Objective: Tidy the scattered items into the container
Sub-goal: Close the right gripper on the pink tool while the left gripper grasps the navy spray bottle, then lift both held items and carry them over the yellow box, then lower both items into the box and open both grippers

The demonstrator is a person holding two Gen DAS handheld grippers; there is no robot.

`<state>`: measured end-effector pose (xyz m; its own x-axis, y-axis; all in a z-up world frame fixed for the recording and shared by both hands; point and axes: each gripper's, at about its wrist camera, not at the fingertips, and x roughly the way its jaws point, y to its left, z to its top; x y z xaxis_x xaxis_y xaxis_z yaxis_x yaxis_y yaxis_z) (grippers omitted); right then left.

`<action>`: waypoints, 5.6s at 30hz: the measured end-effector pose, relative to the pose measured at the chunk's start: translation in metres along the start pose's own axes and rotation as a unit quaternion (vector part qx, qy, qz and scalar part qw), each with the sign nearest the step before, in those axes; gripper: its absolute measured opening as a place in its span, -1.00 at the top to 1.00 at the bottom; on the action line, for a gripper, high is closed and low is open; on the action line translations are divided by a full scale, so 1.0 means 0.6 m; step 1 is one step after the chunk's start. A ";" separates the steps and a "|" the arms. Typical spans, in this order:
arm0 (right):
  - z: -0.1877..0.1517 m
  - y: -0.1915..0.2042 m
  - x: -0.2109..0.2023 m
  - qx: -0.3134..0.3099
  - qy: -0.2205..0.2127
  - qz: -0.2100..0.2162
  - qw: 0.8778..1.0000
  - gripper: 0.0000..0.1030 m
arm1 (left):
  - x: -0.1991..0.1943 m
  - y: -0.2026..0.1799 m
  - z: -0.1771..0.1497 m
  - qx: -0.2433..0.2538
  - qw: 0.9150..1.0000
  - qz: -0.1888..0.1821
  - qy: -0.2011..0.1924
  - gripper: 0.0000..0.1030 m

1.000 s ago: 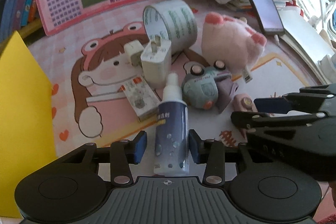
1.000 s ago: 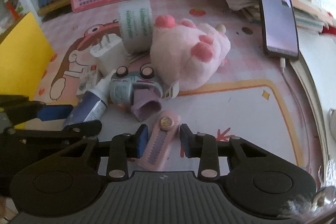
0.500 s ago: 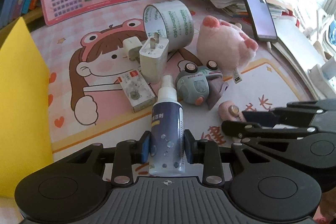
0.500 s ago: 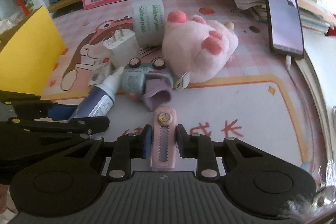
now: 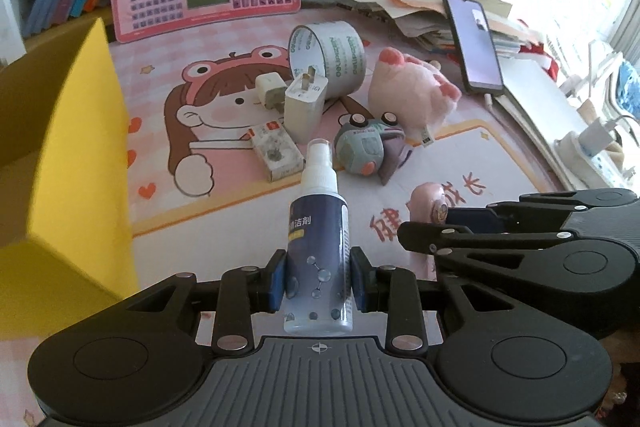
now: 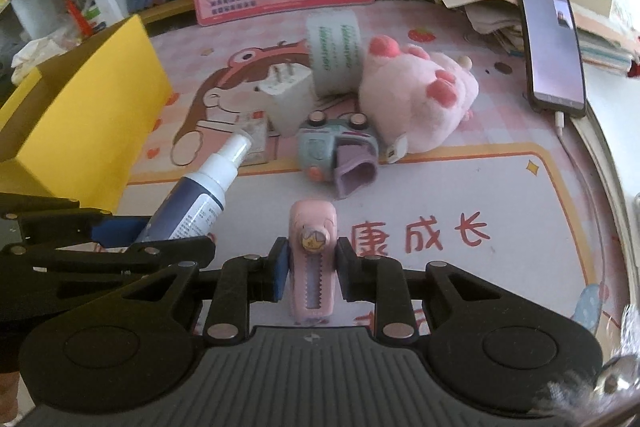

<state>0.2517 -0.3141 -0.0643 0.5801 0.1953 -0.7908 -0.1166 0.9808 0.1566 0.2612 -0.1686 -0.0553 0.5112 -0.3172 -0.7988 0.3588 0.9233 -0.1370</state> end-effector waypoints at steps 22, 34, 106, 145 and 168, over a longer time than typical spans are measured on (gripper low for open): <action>-0.139 0.216 -0.120 -0.009 -0.026 -0.028 0.999 0.55 | -0.192 0.123 -0.181 -0.006 0.999 -0.038 -0.037 0.40; -0.173 0.342 -0.118 -0.058 -0.010 0.020 0.998 0.55 | -0.271 0.209 -0.248 -0.033 0.998 -0.013 -0.057 0.40; 0.099 0.480 -0.118 -0.309 -0.027 0.063 0.949 0.55 | -0.353 0.353 -0.054 0.068 0.990 0.043 -0.118 0.40; 0.248 0.452 0.217 -0.347 0.092 0.040 0.932 0.54 | -0.033 0.417 0.095 0.070 0.992 0.098 0.042 0.40; 0.262 0.457 0.193 -0.344 0.062 0.063 0.935 0.16 | -0.077 0.410 0.103 0.044 0.992 0.119 -0.008 0.28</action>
<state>0.4137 -0.0222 -0.0199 0.4331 0.2658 -0.8613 -0.6939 0.7082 -0.1304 0.3741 0.0597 -0.0163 0.6022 -0.0965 -0.7925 0.2920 0.9505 0.1062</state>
